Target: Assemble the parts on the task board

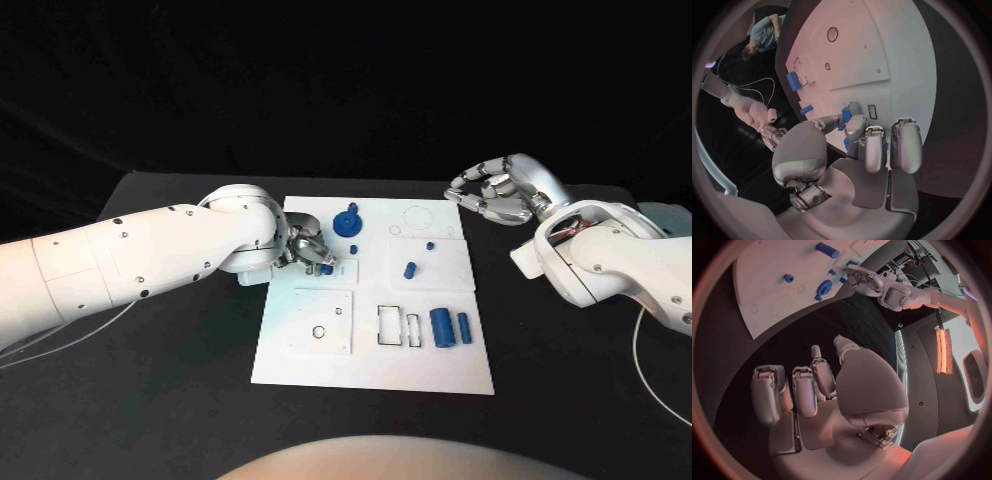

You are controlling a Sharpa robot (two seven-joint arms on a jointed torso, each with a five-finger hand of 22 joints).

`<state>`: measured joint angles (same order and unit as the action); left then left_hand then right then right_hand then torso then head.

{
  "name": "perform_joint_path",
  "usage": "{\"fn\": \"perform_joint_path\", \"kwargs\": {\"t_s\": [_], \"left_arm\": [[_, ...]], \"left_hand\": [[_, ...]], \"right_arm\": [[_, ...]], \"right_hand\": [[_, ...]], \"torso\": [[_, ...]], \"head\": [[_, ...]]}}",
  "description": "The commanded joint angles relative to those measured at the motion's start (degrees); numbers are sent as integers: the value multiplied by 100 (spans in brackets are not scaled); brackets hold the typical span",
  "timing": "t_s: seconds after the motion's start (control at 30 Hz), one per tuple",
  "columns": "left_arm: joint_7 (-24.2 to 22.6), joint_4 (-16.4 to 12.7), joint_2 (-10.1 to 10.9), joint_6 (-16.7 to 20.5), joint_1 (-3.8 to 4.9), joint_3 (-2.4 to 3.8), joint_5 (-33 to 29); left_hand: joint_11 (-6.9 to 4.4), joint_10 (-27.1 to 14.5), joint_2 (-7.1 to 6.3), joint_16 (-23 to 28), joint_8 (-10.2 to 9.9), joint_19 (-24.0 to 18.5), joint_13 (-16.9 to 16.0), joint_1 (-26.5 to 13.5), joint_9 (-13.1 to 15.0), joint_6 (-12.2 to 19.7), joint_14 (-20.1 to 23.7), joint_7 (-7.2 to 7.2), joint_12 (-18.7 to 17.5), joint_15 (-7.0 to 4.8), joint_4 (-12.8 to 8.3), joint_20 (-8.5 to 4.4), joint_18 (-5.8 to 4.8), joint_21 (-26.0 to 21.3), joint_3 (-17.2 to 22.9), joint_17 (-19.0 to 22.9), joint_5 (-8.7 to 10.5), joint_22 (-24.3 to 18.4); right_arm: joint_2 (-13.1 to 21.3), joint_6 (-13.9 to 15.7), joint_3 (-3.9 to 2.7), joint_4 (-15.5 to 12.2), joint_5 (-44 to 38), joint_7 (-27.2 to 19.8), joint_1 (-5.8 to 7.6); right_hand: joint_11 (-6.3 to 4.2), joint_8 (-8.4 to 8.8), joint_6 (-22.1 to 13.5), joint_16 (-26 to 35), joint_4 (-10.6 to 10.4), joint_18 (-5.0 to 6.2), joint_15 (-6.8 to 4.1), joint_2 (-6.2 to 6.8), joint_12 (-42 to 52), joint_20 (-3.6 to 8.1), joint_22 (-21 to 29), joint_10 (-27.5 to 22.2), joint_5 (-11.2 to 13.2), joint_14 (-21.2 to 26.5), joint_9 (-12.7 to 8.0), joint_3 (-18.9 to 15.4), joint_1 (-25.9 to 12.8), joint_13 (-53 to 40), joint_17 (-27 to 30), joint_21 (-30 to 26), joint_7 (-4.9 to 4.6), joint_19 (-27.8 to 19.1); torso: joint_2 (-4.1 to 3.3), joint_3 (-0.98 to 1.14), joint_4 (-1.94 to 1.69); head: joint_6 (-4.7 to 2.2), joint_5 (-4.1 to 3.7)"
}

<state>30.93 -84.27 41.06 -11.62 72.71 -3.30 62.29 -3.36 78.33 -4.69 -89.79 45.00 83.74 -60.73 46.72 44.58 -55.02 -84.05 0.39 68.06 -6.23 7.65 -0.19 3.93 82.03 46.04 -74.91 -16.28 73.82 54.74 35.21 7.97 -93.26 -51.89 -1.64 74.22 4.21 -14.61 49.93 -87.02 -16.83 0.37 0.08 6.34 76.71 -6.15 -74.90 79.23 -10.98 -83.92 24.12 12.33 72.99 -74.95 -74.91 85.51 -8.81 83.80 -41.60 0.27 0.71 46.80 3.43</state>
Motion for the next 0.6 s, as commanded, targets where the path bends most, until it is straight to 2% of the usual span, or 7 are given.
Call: {"fn": "perform_joint_path", "kwargs": {"t_s": [0.03,0.37,0.6], "left_arm": [[0,-2,-8,-173,-25,-22,-66],[0,-6,-5,-164,-22,-22,-69],[-4,-28,3,-82,-22,-21,-95]], "left_hand": [[-13,35,-28,-21,-18,55,-9,-14,1,-52,-595,-10,-13,-31,-9,1,-68,21,-12,-1509,31,3],[-14,32,-49,-21,-19,54,-2,-38,2,-54,-595,-11,-18,-32,7,0,-67,18,-51,-1509,33,-1],[-18,-10,-180,-21,-29,45,54,38,18,13,-595,-14,-67,-40,-119,-9,-62,5,-111,-1509,19,-20]], "right_arm": [[3,-14,0,-12,-25,-18,-4],[8,-17,0,-16,-25,-11,-4],[9,-17,0,-14,-25,-10,-4]], "right_hand": [[-19,-32,-49,25,11,91,-31,6,-15,39,-1187,-7,-32,-452,-5,-31,-57,-304,-915,-37,1,369],[-17,-30,-59,26,10,89,-30,8,-17,39,-1192,-9,-32,-452,-7,-38,-72,-302,-913,-31,0,372],[-17,-30,-59,26,10,89,-30,8,-17,39,-1192,-9,-32,-452,-7,-38,-72,-302,-913,-31,0,372]], "torso": [[-2,0,3],[0,1,0],[-1,-1,2]], "head": [[4,-3],[9,-4],[8,1]]}}
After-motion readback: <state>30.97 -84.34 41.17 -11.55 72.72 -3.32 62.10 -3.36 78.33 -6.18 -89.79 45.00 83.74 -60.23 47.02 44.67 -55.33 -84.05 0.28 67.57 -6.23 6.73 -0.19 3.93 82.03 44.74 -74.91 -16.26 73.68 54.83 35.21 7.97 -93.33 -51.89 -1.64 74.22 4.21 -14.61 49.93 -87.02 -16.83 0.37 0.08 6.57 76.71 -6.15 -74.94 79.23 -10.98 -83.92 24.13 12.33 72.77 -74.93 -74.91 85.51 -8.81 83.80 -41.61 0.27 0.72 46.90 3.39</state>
